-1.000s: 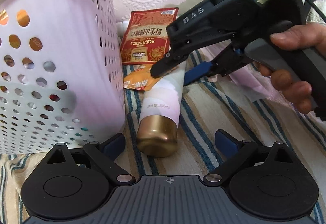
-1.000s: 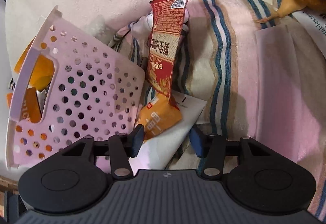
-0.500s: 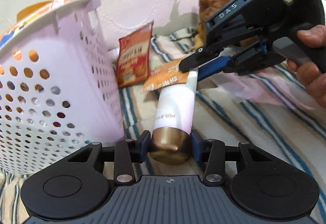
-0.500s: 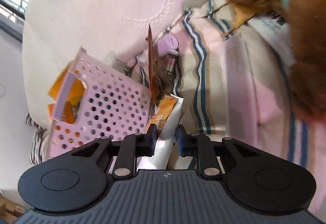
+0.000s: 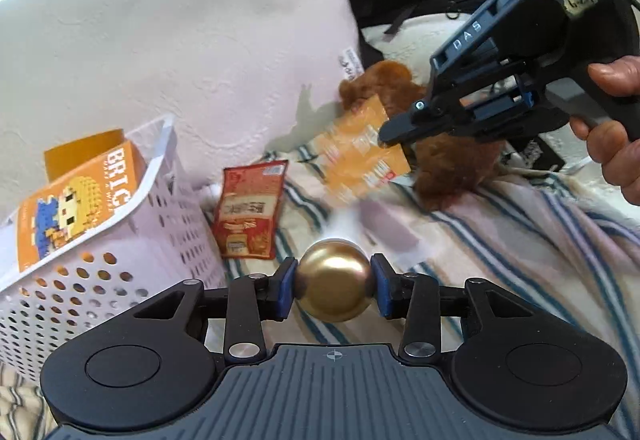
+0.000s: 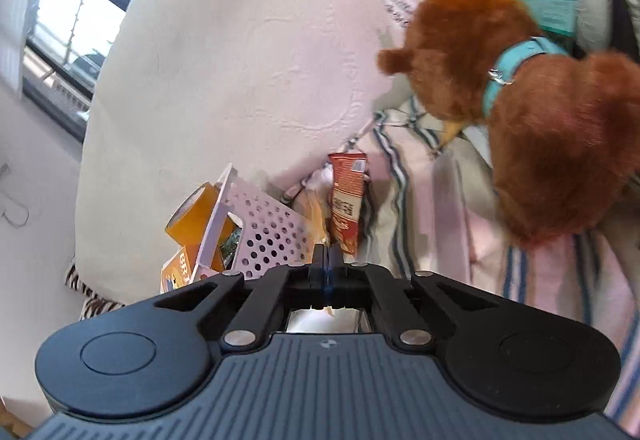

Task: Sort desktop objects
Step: 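Lift the tube with the left tool while the right tool grasps its other end, then carry the tube into the basket and open both tools, then grasp the red snack packet with the left tool while the right tool approaches the orange packet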

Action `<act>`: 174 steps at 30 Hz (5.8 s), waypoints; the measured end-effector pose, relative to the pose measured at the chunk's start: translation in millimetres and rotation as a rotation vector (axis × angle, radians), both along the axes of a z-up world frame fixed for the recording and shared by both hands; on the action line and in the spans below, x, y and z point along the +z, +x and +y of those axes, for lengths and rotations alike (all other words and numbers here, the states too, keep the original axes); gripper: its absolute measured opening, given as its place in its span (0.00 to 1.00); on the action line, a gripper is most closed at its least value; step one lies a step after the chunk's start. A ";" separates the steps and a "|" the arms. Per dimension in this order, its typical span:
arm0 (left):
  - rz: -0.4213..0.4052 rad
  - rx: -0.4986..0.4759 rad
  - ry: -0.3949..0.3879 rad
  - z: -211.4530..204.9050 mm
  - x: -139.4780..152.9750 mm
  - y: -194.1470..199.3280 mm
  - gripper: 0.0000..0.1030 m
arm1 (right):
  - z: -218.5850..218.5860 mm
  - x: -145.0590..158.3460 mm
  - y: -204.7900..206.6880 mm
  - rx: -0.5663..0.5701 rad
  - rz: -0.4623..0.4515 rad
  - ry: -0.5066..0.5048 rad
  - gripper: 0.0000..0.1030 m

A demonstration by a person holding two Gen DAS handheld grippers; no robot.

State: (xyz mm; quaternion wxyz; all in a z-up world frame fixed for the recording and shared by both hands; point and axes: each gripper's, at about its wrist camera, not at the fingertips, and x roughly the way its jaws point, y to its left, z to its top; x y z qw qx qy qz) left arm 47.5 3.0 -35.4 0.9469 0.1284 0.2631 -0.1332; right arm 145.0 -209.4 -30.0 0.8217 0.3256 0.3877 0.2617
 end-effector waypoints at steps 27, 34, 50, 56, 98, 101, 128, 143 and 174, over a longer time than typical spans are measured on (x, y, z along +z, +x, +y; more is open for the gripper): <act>0.140 -0.017 -0.005 20.0 -65.4 17.1 0.44 | 65.6 -65.9 55.2 0.110 0.249 -0.084 0.54; 0.144 -0.033 -0.027 25.8 -66.8 18.6 0.46 | 77.2 -72.8 56.5 0.182 0.207 -0.102 0.23; -0.137 -0.082 0.097 5.9 10.1 -15.7 0.39 | 30.2 38.1 -6.8 0.096 -0.069 0.070 0.19; -0.247 -0.063 0.142 27.6 65.7 -29.1 0.39 | 59.1 89.4 -11.6 0.093 -0.161 0.148 0.19; -0.335 0.293 0.032 246.4 83.6 -28.3 0.99 | 203.5 123.7 10.1 0.096 -0.381 0.005 0.76; -0.374 0.245 -0.027 233.6 90.6 -42.4 0.99 | 151.1 122.5 -3.5 0.075 -0.372 0.007 0.76; -0.175 0.046 -0.114 -7.2 11.6 35.8 0.99 | -31.9 -59.4 -6.1 -0.003 0.083 -0.156 0.70; -0.215 0.137 0.035 -32.9 2.2 91.3 1.00 | -28.5 -90.3 18.4 0.073 0.143 0.001 0.06; 0.005 0.384 0.121 -33.7 -81.4 228.2 0.79 | 30.1 -39.3 -5.0 0.138 -0.140 -0.383 0.00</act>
